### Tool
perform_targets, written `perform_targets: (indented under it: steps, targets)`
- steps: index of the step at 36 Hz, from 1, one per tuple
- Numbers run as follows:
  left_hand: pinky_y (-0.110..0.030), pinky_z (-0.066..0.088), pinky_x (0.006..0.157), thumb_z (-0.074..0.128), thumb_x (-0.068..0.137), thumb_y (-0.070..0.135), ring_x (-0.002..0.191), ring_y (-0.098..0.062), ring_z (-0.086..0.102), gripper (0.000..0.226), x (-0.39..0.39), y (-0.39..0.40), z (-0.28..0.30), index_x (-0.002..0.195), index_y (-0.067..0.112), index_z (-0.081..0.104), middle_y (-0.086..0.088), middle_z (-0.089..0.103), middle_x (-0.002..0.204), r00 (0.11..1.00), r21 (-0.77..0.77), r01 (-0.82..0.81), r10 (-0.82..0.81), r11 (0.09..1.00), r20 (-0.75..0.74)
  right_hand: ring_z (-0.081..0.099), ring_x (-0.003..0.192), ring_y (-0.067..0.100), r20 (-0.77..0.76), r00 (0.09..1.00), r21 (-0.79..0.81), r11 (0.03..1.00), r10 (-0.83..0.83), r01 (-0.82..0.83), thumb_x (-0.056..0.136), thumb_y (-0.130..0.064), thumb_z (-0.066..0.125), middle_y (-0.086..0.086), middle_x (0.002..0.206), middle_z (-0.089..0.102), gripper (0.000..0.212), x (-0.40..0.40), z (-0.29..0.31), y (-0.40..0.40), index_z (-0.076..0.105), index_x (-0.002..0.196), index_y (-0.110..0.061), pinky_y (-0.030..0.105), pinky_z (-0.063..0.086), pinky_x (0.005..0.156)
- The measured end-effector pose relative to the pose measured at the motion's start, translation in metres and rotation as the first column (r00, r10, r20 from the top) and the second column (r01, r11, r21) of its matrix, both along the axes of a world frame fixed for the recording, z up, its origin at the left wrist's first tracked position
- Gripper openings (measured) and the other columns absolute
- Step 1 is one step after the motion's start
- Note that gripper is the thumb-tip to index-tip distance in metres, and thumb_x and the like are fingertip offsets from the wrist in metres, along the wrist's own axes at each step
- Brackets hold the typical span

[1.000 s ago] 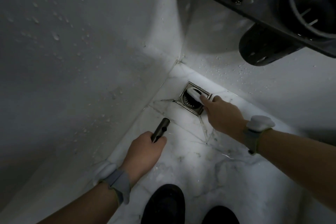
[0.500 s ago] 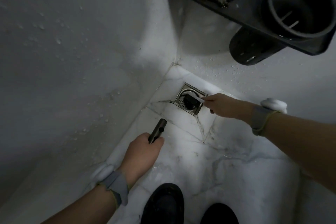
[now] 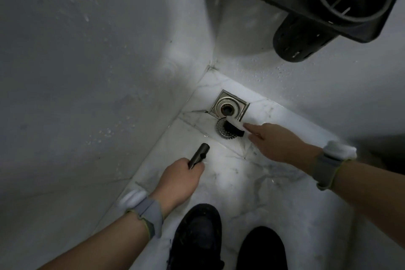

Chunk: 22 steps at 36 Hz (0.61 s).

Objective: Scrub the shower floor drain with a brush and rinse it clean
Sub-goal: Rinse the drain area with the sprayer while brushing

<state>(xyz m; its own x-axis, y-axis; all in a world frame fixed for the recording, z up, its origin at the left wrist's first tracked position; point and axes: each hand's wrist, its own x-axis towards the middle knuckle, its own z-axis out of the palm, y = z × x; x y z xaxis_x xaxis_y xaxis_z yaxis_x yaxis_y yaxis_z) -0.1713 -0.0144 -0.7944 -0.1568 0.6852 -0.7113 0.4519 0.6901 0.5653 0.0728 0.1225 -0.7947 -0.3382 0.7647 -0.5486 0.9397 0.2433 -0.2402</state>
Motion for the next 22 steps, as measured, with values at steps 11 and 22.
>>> perform_targets:
  steps: [11,22]
  targets:
    - [-0.027,0.038,0.053,0.051,0.091,0.053,0.058,-0.021,0.053,0.039,0.027,-0.003,-0.018,0.083,0.016,0.061,-0.004,0.061,0.075,0.994,-0.113,0.007,0.006,0.994,0.111,0.061,0.096,0.033,0.066,0.997,0.118,0.992,0.031,-0.038,0.101,-0.041,0.036,0.013,0.111,0.055,0.054,-0.017,-0.007,-0.063,0.026,0.154,-0.032,0.037,0.052,0.079]
    - [-0.035,0.049,0.067,0.047,0.089,0.056,0.09,-0.038,0.067,0.046,0.032,0.008,-0.022,0.093,0.012,0.061,-0.018,0.067,0.099,0.999,-0.094,-0.04,0.041,0.995,0.015,0.057,0.115,0.033,0.094,0.995,0.03,0.999,-0.037,0.034,0.099,-0.035,0.038,0.014,0.13,0.059,0.05,-0.026,0.001,-0.062,0.036,0.149,-0.028,0.045,0.05,0.095]
